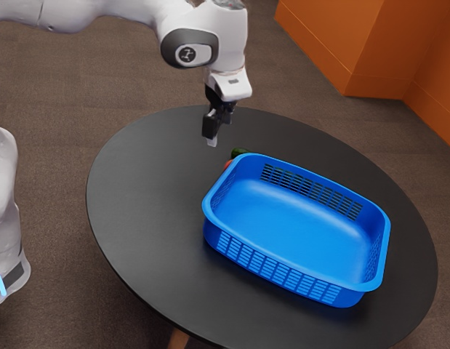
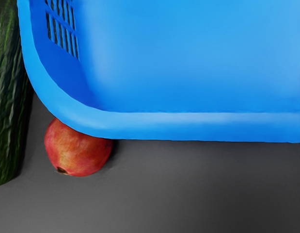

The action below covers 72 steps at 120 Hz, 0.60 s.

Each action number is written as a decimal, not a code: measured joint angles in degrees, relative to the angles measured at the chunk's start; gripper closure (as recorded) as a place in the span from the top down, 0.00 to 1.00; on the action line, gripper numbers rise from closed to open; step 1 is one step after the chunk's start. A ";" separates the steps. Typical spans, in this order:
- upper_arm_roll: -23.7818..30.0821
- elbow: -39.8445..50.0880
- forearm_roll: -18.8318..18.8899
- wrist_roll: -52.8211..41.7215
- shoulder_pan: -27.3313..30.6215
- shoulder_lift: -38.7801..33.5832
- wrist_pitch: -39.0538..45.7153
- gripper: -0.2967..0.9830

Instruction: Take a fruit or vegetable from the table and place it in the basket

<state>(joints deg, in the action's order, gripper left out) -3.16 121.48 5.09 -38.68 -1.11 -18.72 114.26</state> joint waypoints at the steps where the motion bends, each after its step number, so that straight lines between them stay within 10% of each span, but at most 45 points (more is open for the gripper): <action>1: 0.00 0.28 -0.49 -0.55 0.00 0.00 0.49 0.76; 27: -3.81 7.23 -8.74 -12.97 -0.02 -0.19 10.95 0.76; 72: -8.87 12.27 -9.91 -27.62 -0.01 2.11 24.10 0.76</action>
<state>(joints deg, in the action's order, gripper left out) -12.03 133.74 -4.83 -66.29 -1.12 -16.61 138.36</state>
